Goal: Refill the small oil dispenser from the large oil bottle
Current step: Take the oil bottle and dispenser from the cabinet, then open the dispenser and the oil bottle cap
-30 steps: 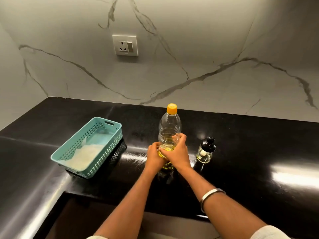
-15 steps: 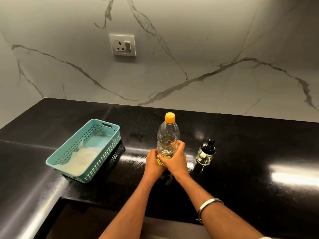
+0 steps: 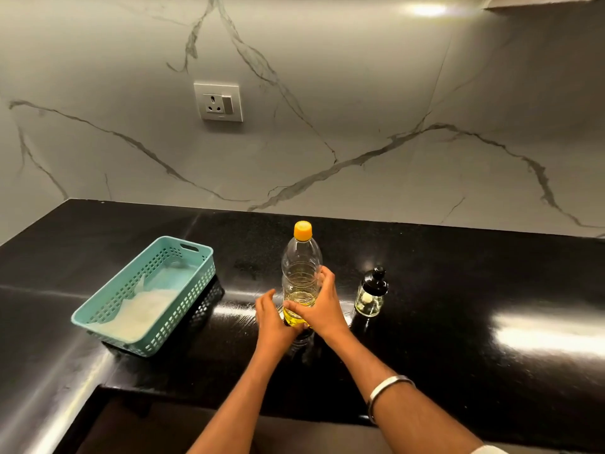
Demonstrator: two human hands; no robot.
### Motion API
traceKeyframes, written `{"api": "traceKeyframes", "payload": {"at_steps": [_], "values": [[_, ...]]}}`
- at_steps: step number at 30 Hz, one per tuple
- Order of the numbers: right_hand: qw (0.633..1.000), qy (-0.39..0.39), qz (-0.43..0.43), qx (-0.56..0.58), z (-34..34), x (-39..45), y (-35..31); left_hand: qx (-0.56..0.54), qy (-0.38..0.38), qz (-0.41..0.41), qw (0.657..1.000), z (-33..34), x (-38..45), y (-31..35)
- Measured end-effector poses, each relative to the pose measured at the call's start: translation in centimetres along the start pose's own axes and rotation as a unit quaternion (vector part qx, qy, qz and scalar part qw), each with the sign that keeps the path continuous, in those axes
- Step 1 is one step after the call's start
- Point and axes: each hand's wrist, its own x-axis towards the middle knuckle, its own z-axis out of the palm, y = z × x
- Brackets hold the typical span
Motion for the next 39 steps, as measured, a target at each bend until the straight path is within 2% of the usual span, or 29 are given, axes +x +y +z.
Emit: {"api": "traceKeyframes", "payload": {"at_steps": [4, 7, 12, 15, 23, 28, 33, 39], "values": [[1.0, -0.002, -0.006, 0.005, -1.8, -0.4, -1.0, 0.005, 0.093, 0.047, 0.995, 1.7, -3.5, 0.3], [1.0, 0.007, -0.017, 0.018, -3.2, -0.9, -1.9, -0.013, 0.115, 0.091, 0.989, 3.7, -5.9, 1.0], [0.997, 0.068, -0.023, -0.017, -5.1, -1.1, -2.4, -0.039, 0.036, 0.17, 0.984, 6.3, -8.0, 2.7], [0.993, 0.101, -0.03, -0.045, -6.2, -1.1, -2.5, -0.043, -0.007, 0.186, 0.982, 7.2, -7.9, 3.9], [0.979, 0.164, -0.031, -0.117, -8.9, -1.6, -1.8, -0.032, -0.077, 0.144, 0.986, 8.6, -5.6, 5.3], [0.948, 0.209, 0.01, -0.239, -11.7, -1.4, -0.5, -0.001, -0.124, 0.104, 0.987, 9.8, -4.0, 6.1], [0.942, 0.157, 0.094, -0.28, -13.3, -0.5, 0.9, -0.004, -0.126, 0.084, 0.988, 11.0, -2.4, 7.7], [0.956, 0.062, 0.094, -0.272, -14.0, 1.1, 2.0, -0.011, -0.128, 0.047, 0.991, 12.6, -0.5, 8.5]]}}
